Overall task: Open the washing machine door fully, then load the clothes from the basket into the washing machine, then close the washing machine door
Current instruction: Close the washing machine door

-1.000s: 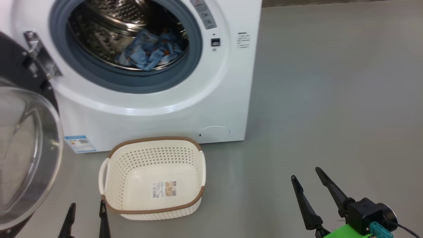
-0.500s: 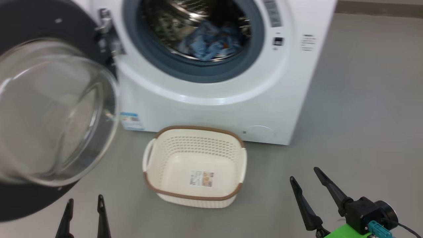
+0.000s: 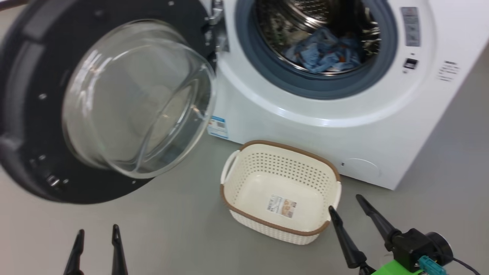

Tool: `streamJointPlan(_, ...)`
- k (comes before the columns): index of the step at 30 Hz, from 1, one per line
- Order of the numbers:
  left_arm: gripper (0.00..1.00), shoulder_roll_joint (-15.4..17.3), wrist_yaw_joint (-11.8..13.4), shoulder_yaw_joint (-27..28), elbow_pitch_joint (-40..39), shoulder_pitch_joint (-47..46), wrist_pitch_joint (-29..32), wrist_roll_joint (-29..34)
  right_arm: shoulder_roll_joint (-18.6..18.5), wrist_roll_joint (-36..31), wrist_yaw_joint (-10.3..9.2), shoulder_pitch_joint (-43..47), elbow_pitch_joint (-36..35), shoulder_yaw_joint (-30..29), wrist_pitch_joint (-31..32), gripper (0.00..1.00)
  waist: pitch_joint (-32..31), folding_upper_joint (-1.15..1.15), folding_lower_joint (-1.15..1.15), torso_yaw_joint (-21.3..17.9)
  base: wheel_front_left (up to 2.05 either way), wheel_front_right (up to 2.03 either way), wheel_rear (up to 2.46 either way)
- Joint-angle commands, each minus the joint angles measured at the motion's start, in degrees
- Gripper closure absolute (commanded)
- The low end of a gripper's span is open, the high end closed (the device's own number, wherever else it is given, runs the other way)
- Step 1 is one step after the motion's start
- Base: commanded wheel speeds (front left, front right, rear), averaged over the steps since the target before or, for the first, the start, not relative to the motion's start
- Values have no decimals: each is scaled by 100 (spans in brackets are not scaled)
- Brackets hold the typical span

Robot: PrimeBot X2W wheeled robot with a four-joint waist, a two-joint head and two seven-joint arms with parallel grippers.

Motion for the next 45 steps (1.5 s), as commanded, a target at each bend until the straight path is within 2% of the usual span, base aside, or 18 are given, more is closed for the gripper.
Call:
streamJointPlan(1, 0, 47, 21, 293, -147, -105, -69, 31, 1, 28, 9, -267, -125, 199, 29, 0, 16, 0, 0, 240, 0, 0, 0)
streamJointPlan(7, 0, -87, 13, 467, -265, 13, -69, 106, -63, 67, 9, -427, -50, 314, 53, 0, 86, 0, 0, 273, 0, 0, 0)
streamJointPlan(28, 0, -344, -291, 674, -157, 58, -70, 331, -107, 127, 9, -478, 52, 364, 17, 0, 81, 0, 0, 259, 0, 0, 0)
streamJointPlan(29, 11, -353, -303, 685, -150, 53, -70, 337, -111, 128, 9, -476, 51, 363, 19, 0, 83, 0, 0, 259, 0, 0, 0)
streamJointPlan(31, 100, -379, -338, 713, -154, 43, -70, 337, -118, 132, 9, -475, 48, 365, 21, 0, 87, 0, 0, 261, 0, 0, 0)
streamJointPlan(45, 100, -529, -578, 804, -102, 96, -70, 374, -128, 123, 9, -485, 22, 394, 58, 0, 98, 0, 0, 265, 0, 0, 0)
